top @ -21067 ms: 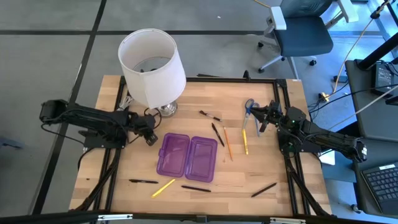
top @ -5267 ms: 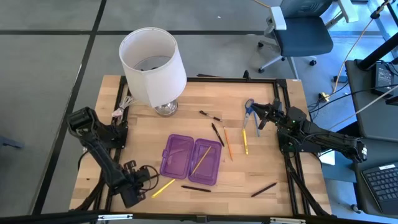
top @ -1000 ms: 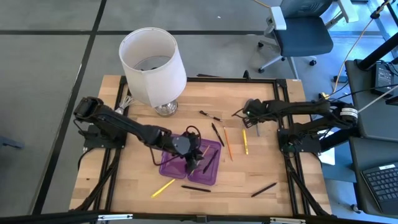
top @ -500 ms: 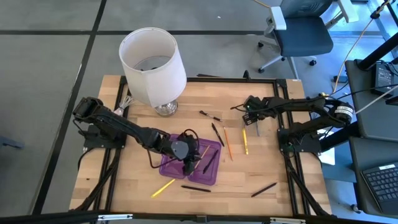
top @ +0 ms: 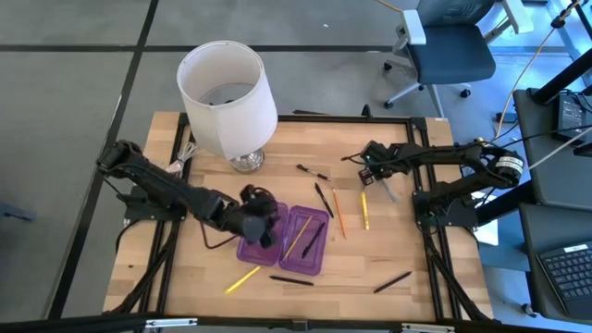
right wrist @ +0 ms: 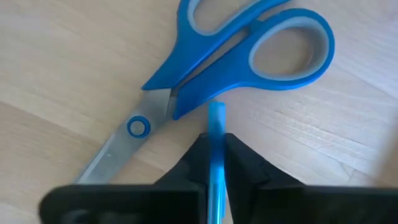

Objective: Pick & place school supplies into a supply box
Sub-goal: Put the blue pen into the purple supply box

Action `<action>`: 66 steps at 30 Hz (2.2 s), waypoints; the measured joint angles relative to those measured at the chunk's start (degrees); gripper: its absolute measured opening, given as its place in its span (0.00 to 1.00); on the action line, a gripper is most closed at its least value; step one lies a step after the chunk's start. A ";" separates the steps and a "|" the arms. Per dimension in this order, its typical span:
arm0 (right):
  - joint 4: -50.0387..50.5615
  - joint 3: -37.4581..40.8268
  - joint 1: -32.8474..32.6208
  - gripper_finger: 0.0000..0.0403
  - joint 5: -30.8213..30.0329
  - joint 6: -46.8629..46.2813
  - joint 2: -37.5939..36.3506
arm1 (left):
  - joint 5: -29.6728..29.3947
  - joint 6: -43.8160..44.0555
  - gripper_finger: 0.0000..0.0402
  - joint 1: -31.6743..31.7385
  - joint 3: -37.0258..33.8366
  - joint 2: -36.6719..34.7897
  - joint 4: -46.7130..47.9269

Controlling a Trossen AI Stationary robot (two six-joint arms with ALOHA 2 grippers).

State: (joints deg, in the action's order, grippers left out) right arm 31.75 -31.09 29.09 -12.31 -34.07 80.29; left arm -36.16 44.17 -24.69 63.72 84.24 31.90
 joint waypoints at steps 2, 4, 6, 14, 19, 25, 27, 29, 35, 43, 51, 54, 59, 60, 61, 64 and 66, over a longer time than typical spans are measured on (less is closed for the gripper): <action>0.36 0.00 -0.74 0.07 -0.55 -0.04 -0.07 | -4.56 3.41 0.28 -2.65 0.00 -0.80 3.30; 0.84 0.12 -1.72 0.09 -0.64 -0.56 -0.71 | -9.69 8.01 0.28 -5.66 -0.23 -1.35 6.81; 2.31 0.31 -2.85 0.10 -0.61 -1.71 -2.04 | -14.66 13.20 0.28 -8.76 -1.32 -1.75 9.73; 12.80 -3.52 -10.14 0.07 1.29 -7.31 -9.07 | -21.67 37.82 0.29 -17.04 -10.47 -1.92 13.83; 11.23 -9.29 -17.04 0.09 2.64 -10.60 -12.25 | -22.29 48.83 0.28 -20.10 -16.46 -1.92 12.40; -8.36 -13.84 -29.81 0.09 3.56 -12.16 -11.65 | -22.18 56.32 0.29 -22.57 -21.25 -1.91 11.61; -18.61 -13.56 -34.04 0.09 3.56 -11.70 -10.30 | -22.17 57.51 0.29 -23.10 -21.87 -1.90 11.55; -27.79 -13.55 -37.73 0.09 3.47 -10.52 -8.25 | -22.14 57.65 0.29 -23.54 -22.03 -1.88 11.41; -46.41 -13.55 -43.45 0.09 -2.94 -8.91 1.36 | -22.25 55.15 0.29 -24.04 -22.03 -1.88 9.67; -56.26 -14.11 -43.75 0.10 -3.59 -13.75 15.90 | -22.05 52.99 0.28 -24.04 -22.03 -1.88 7.01; -55.81 -19.64 -43.75 0.10 -2.65 -15.23 24.83 | -21.20 52.99 0.28 -24.02 -22.03 -1.88 6.91; -54.26 -21.41 -43.75 0.10 -1.16 -15.55 26.80 | -20.84 53.00 0.28 -24.02 -22.03 -1.88 6.83; -47.02 -22.97 -43.75 0.10 -1.10 -19.74 27.90 | -20.72 52.99 0.28 -24.02 -22.03 -1.88 6.82; -45.53 -23.06 -43.75 0.10 -1.12 -20.75 27.93 | -20.73 52.99 0.29 -24.02 -22.03 -1.88 6.83; -44.31 -23.08 -43.75 0.10 -1.12 -21.51 27.96 | -20.72 52.97 0.29 -24.02 -22.03 -1.88 6.84; -42.37 -23.10 -43.75 0.10 -0.94 -22.92 27.96 | -20.73 52.56 0.29 -24.02 -22.03 -1.88 6.84; -42.31 -23.08 -43.72 0.10 0.29 -22.62 28.02 | -20.74 52.56 0.28 -24.02 -22.03 -1.88 6.82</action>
State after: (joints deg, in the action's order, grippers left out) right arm -10.56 -54.17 -14.63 -12.02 -56.69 108.31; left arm -56.90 96.73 -48.71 41.69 82.37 38.72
